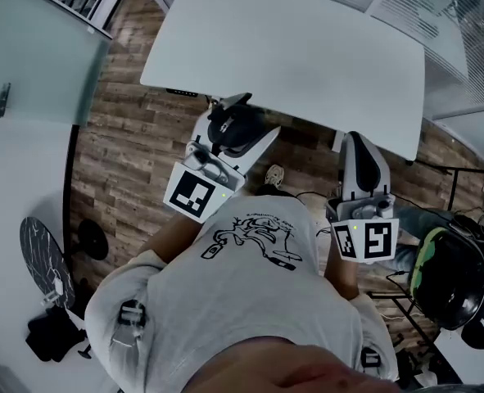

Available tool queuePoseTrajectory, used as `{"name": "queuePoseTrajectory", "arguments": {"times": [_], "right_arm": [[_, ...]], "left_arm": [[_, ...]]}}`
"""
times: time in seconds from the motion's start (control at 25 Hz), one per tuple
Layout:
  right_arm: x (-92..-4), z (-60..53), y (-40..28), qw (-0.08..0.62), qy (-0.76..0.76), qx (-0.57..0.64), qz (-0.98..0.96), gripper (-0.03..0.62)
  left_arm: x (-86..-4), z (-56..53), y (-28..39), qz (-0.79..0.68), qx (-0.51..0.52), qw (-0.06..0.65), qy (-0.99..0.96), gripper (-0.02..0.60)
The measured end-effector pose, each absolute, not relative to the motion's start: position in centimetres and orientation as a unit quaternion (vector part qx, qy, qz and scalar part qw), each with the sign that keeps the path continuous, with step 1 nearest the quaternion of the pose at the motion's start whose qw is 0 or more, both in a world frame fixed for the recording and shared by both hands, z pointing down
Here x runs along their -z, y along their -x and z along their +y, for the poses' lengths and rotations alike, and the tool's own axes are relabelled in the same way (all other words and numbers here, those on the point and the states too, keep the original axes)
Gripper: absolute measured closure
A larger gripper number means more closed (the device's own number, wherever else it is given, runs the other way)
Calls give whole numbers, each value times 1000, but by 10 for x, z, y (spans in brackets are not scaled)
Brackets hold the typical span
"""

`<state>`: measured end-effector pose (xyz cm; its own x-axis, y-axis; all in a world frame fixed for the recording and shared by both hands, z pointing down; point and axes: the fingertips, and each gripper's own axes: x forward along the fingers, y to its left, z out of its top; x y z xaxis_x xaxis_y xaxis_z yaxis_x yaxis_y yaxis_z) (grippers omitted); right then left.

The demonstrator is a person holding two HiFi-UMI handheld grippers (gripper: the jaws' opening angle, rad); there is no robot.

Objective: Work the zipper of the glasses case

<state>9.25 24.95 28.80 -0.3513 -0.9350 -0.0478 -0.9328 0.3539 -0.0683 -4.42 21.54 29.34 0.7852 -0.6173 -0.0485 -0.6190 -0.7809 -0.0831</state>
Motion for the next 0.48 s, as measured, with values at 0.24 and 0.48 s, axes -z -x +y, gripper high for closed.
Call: {"name": "queuePoseTrajectory", "arguments": {"times": [0.24, 0.48], "right_arm": [[-290, 216, -119, 37, 557, 22, 830, 589], [-294, 190, -136, 36, 554, 29, 832, 588]], "left_arm": [[-293, 184, 15, 336, -4, 47, 941, 333], [-301, 160, 0, 341, 3, 39, 939, 333]]}}
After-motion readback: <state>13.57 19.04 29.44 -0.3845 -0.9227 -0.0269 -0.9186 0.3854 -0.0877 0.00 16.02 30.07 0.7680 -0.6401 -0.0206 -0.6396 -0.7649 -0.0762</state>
